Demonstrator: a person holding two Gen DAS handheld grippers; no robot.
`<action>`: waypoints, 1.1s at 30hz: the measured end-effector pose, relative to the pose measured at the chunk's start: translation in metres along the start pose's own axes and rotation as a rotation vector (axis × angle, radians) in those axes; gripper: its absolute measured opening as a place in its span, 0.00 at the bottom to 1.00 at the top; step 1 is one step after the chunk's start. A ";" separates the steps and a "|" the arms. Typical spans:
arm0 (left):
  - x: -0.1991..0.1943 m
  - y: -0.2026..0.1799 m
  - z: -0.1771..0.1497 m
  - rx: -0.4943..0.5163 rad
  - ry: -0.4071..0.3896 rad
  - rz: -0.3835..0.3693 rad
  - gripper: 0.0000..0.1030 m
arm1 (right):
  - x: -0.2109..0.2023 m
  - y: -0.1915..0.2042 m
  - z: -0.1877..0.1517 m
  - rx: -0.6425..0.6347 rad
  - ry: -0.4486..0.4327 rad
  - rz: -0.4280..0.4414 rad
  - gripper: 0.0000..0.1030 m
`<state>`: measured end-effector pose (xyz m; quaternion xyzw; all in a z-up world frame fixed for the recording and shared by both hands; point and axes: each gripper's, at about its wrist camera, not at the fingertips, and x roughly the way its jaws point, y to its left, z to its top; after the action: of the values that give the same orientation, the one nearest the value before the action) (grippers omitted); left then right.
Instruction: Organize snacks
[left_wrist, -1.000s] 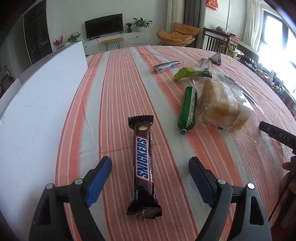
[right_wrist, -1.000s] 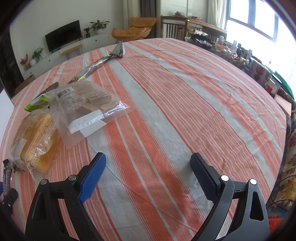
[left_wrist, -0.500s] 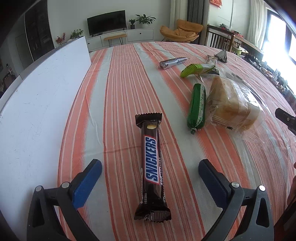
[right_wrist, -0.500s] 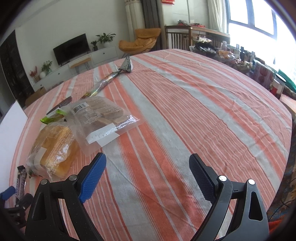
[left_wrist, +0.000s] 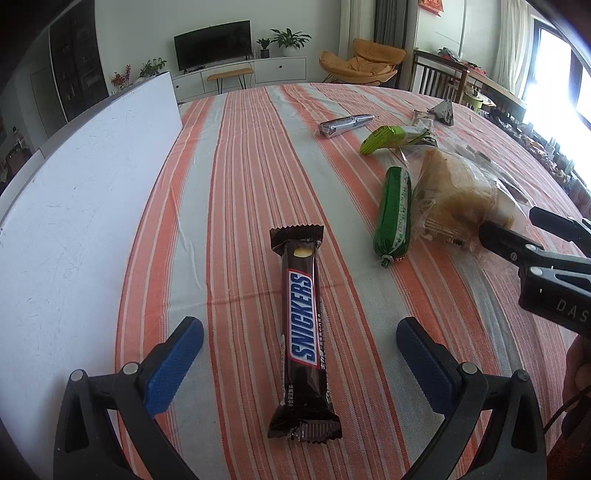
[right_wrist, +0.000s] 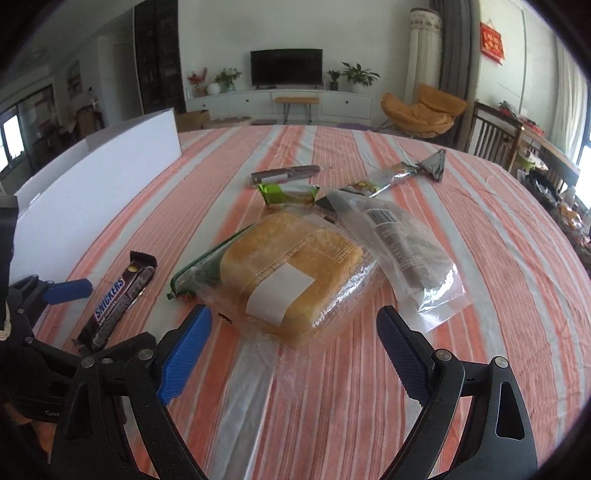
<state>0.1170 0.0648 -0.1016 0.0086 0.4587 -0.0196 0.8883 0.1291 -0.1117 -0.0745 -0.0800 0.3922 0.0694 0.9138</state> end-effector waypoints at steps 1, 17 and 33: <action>0.000 0.000 0.000 0.000 0.000 0.000 1.00 | 0.000 -0.014 0.001 0.072 -0.004 -0.050 0.88; 0.000 0.000 0.000 0.000 0.000 0.000 1.00 | -0.043 -0.040 -0.044 0.283 -0.039 0.015 0.90; 0.000 0.000 0.000 0.001 0.000 0.000 1.00 | -0.043 -0.045 -0.053 0.333 -0.041 0.138 0.90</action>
<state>0.1166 0.0649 -0.1016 0.0089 0.4587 -0.0198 0.8883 0.0706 -0.1687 -0.0749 0.1011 0.3840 0.0677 0.9153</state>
